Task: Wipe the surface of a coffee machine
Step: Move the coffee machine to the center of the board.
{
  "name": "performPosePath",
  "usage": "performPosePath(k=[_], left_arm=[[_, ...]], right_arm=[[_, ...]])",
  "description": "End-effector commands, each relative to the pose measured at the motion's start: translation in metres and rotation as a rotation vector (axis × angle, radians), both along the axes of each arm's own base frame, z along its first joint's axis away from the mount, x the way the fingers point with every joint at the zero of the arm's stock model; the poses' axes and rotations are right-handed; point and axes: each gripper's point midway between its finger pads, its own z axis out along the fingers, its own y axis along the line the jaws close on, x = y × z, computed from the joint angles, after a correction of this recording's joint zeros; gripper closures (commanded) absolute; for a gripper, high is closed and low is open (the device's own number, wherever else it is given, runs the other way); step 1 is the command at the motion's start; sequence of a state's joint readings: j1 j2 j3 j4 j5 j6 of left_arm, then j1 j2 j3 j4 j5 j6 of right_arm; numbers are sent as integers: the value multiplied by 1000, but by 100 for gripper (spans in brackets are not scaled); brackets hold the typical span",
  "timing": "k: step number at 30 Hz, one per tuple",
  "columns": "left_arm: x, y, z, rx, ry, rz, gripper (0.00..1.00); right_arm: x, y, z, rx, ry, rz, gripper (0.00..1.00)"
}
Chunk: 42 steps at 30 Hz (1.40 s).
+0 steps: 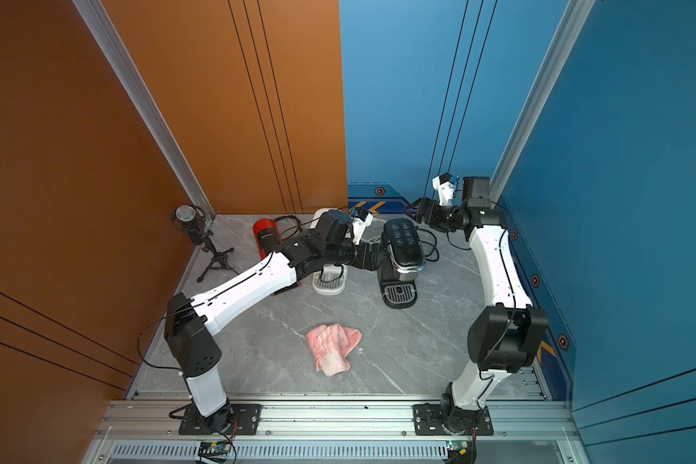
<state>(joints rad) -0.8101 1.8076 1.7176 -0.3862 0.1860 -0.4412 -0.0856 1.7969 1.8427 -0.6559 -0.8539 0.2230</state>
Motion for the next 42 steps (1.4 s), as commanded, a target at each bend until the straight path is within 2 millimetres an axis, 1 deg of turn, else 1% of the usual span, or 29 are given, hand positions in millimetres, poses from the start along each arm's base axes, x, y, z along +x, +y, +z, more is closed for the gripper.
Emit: performPosePath(k=[1, 3, 4, 5, 6, 9, 13, 16, 22, 26, 28, 32, 34, 35, 36, 38, 39, 42], left_arm=[[-13, 4, -8, 51, -21, 26, 9], [-20, 4, -12, 66, -26, 20, 9], [-21, 6, -13, 67, -22, 22, 9], [-22, 8, -15, 70, -19, 24, 8], [-24, 10, -16, 73, -17, 21, 8], [-24, 16, -19, 79, -14, 20, 8], [-22, 17, -22, 85, -10, 20, 8], [-19, 19, -25, 88, -5, 23, 8], [-17, 21, -34, 99, 11, 25, 8], [-19, 22, -33, 95, 15, 23, 8], [-21, 22, -32, 92, 16, 18, 8], [-23, 27, -34, 95, 20, 20, 8], [-24, 27, -32, 89, 23, 22, 8], [-25, 28, -31, 86, 24, 21, 8], [-26, 28, -31, 87, 22, 21, 8], [-25, 29, -29, 86, 20, 28, 8], [-25, 30, -29, 86, 20, 31, 8], [-24, 34, -29, 93, 13, 53, 8]], right_arm=[[4, 18, 23, 75, -98, 210, 13], [12, 24, 15, 112, -75, 281, 12], [16, 24, 8, 114, -54, 295, 13], [25, 22, -9, 112, -10, 288, 14], [28, 21, -20, 105, 9, 292, 14], [33, 23, -42, 133, 45, 316, 16], [31, 32, -59, 151, 63, 358, 16], [26, 36, -64, 167, 69, 382, 16], [8, 45, -78, 189, 92, 426, 17], [-1, 49, -87, 192, 111, 444, 18], [-7, 49, -89, 194, 114, 448, 20], [-20, 51, -84, 207, 98, 469, 23], [-26, 51, -87, 195, 106, 469, 25], [-30, 51, -88, 190, 109, 467, 26], [-36, 51, -83, 185, 99, 469, 26], [-44, 50, -85, 179, 106, 465, 28], [-51, 50, -90, 176, 125, 463, 29], [-66, 46, -97, 153, 141, 444, 32]])
